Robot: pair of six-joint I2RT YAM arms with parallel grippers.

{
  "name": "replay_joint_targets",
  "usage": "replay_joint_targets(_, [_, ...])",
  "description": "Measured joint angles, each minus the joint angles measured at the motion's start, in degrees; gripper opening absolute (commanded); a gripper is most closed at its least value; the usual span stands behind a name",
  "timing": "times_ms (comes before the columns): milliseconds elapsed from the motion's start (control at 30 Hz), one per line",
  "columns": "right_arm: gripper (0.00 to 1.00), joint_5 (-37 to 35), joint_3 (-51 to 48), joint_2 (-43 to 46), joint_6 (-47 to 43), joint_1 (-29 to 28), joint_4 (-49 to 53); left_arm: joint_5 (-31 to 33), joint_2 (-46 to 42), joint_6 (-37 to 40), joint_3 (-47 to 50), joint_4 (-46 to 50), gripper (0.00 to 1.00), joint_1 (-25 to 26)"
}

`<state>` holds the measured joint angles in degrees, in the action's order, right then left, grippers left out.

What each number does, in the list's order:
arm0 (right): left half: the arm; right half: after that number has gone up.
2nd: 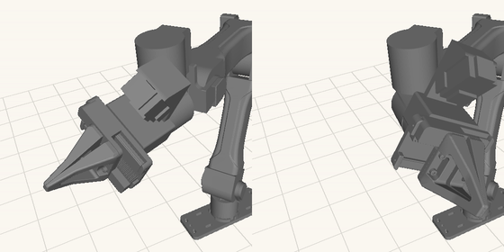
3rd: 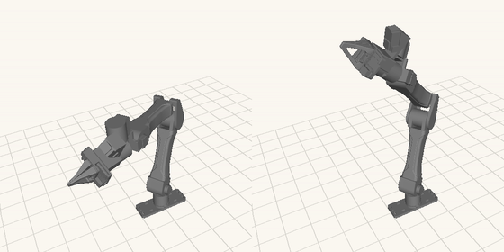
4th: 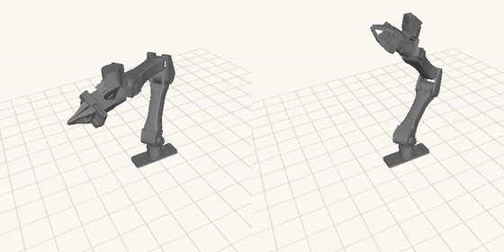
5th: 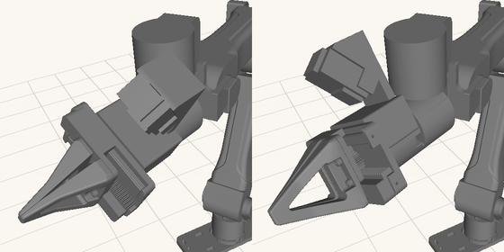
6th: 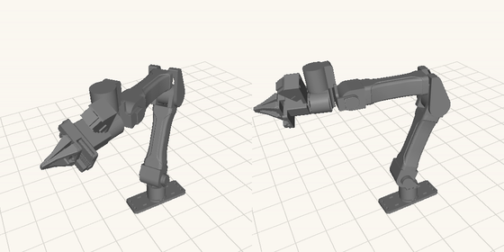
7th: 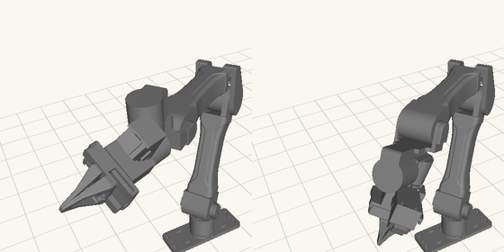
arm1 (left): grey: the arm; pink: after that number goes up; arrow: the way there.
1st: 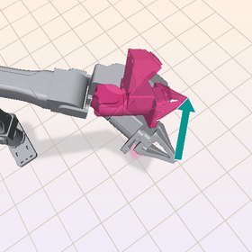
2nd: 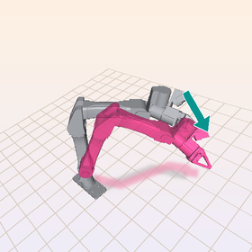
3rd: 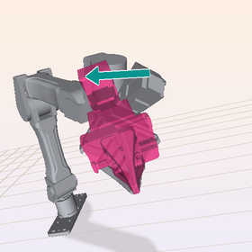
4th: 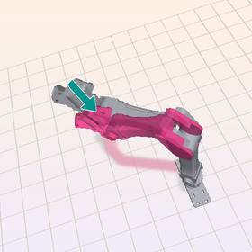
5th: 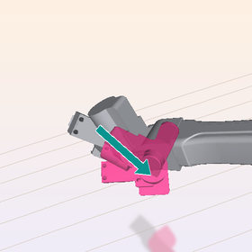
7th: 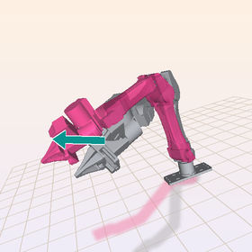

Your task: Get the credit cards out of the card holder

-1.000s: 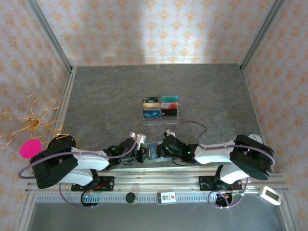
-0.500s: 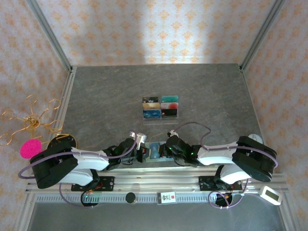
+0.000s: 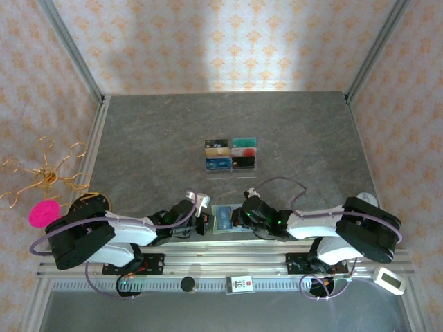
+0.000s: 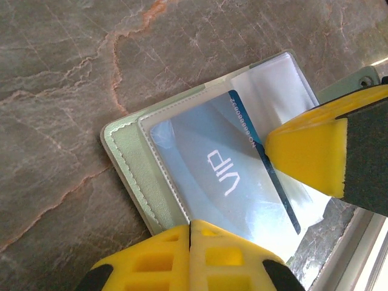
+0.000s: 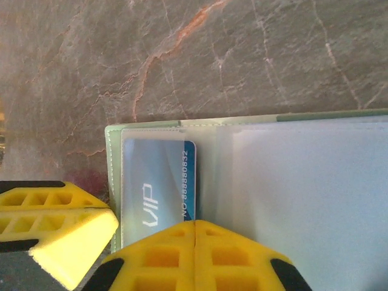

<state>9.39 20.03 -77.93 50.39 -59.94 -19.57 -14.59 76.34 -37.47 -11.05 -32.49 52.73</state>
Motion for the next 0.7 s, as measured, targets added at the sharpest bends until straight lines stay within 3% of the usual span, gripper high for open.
replay_joint_targets(367, [0.0, -0.2, -0.02, 1.36, -0.33, 0.0, 1.03, -0.07, -0.83, 0.04, -0.17, 0.31, 0.0, 0.0])
replay_joint_targets(600, [0.15, -0.17, 0.55, 1.29, -2.16, 0.0, 2.43, 0.02, -3.56, 1.22, -3.74, 1.55, 0.0, 0.04])
replay_joint_targets(700, [0.17, -0.11, 0.72, 0.87, -2.19, 0.0, 2.36, 0.24, -1.9, 1.55, -4.28, 1.57, 0.0, 0.04])
